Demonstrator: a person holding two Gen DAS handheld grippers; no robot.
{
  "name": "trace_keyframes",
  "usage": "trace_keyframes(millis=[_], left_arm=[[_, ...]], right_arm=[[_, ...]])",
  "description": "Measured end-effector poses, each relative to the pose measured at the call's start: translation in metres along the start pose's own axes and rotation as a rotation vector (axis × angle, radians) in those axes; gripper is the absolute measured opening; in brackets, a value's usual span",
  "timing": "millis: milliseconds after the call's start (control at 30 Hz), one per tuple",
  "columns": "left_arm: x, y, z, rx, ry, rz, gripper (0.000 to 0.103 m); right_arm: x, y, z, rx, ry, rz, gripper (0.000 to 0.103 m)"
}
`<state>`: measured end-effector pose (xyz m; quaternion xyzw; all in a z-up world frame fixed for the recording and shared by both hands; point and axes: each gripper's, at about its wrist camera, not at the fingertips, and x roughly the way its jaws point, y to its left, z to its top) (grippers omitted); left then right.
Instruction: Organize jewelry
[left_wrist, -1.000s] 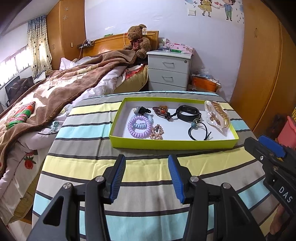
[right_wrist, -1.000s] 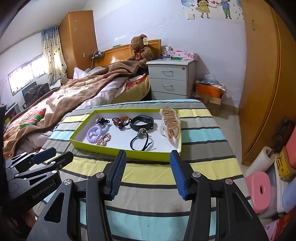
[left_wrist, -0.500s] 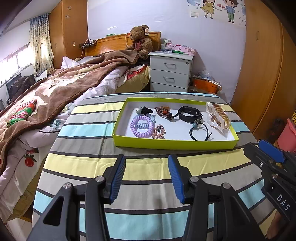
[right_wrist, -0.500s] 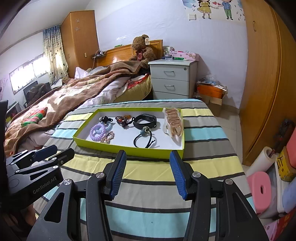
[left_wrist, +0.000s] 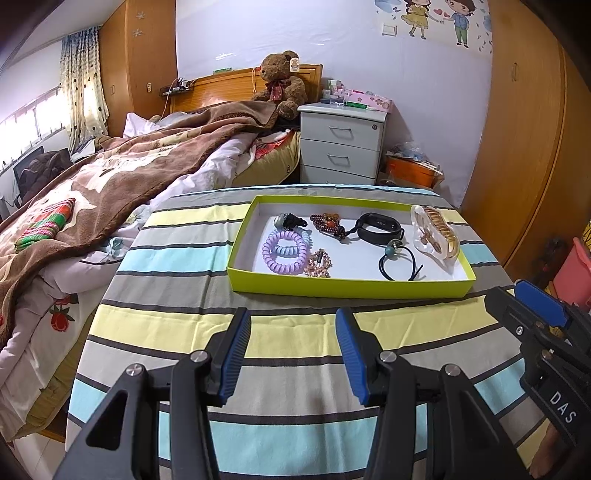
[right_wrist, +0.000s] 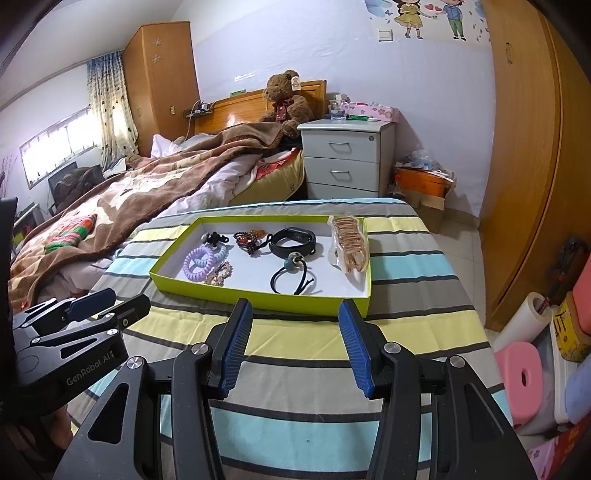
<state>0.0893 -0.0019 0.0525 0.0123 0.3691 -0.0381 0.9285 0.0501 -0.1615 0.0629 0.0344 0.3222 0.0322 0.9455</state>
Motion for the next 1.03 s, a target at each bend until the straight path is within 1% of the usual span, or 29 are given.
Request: trace_keyframes(millis=[1033], left_arm=[[0.0014, 0.0013, -0.0018, -0.003, 0.014, 0.003, 0.050]], right_arm=[[0.0013, -0.0025, -0.0031, 0.005, 0.003, -0.001, 0.050]])
